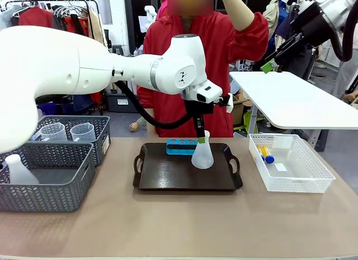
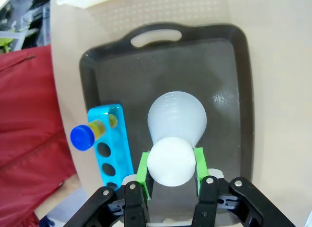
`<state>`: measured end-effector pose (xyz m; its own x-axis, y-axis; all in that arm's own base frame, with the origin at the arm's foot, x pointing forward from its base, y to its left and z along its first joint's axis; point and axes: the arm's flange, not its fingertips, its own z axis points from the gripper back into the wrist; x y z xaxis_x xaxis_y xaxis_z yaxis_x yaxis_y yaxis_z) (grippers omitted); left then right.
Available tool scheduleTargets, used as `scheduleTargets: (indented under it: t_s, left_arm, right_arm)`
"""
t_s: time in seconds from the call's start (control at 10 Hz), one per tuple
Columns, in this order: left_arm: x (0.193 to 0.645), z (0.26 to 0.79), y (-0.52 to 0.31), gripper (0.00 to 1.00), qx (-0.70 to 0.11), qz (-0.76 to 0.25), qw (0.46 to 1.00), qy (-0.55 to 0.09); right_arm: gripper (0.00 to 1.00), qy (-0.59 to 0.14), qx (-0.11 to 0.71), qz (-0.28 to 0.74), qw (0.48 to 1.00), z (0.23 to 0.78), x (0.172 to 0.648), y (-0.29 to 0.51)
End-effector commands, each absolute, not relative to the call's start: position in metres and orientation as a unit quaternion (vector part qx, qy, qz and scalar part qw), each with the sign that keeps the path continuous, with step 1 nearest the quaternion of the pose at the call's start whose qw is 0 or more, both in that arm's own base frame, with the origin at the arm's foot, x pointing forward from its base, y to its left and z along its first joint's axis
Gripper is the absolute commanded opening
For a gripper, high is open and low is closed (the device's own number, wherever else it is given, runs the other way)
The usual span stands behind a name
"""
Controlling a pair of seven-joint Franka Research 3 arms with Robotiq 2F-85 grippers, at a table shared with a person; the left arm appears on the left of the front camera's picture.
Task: Prepare the laboratory tools.
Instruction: Pick up one Small flask and place it on the Handle tray.
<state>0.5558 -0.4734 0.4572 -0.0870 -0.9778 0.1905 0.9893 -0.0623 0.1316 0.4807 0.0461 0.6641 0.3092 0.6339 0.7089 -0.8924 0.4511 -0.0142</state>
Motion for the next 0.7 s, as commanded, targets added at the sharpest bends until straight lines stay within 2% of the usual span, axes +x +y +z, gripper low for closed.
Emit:
scheduleTargets:
  t_s: [0.0, 0.6]
  left_arm:
    - [0.566, 0.452, -0.479, 0.00, -0.024, -0.738, 0.664, -0.116]
    - [0.575, 0.429, -0.482, 0.00, -0.042, -0.736, 0.670, -0.092]
  right_arm:
    - [1.00, -0.334, 0.194, 0.484, 0.785, 0.666, 0.480, 0.046]
    - [1.00, -0.334, 0.194, 0.484, 0.785, 0.666, 0.480, 0.046]
